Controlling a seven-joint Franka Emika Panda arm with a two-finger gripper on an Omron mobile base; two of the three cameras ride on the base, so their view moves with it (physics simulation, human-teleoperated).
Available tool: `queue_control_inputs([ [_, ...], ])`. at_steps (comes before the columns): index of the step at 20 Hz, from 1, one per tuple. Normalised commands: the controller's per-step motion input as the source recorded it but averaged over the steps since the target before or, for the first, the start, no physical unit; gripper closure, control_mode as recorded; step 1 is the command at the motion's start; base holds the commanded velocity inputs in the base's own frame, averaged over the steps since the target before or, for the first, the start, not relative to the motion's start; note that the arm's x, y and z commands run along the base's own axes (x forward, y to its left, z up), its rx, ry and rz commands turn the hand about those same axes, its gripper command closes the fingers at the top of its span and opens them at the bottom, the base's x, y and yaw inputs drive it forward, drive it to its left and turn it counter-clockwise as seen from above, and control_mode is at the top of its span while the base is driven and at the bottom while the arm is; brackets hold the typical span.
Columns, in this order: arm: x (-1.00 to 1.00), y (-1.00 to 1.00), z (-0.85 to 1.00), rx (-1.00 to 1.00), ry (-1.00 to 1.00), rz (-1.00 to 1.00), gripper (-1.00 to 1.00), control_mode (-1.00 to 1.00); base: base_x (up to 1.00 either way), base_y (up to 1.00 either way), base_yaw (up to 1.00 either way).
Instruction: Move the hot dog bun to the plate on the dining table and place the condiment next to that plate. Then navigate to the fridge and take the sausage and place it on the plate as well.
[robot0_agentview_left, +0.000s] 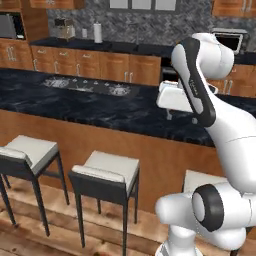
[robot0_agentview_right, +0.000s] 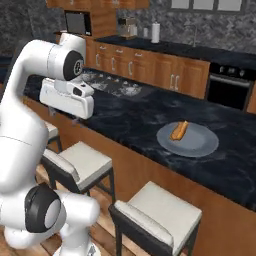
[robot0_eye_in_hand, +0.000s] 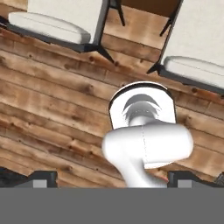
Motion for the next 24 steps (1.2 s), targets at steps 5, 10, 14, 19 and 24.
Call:
queue_control_inputs([
  [5,0.0,0.0,0.0,0.0,0.0,0.0,-1.0,1.0,-0.02,0.13,0.81],
  [10,0.0,0.0,0.0,0.0,0.0,0.0,-1.0,1.0,0.0,0.29,0.75],
  [14,0.0,0.0,0.0,0.0,0.0,0.0,-1.0,1.0,0.0,0.41,0.73],
  [19,0.0,0.0,0.0,0.0,0.0,0.0,-1.0,1.0,0.05,0.92,0.59],
  [24,0.0,0.0,0.0,0.0,0.0,0.0,-1.0,1.0,0.9,0.59,0.35],
])
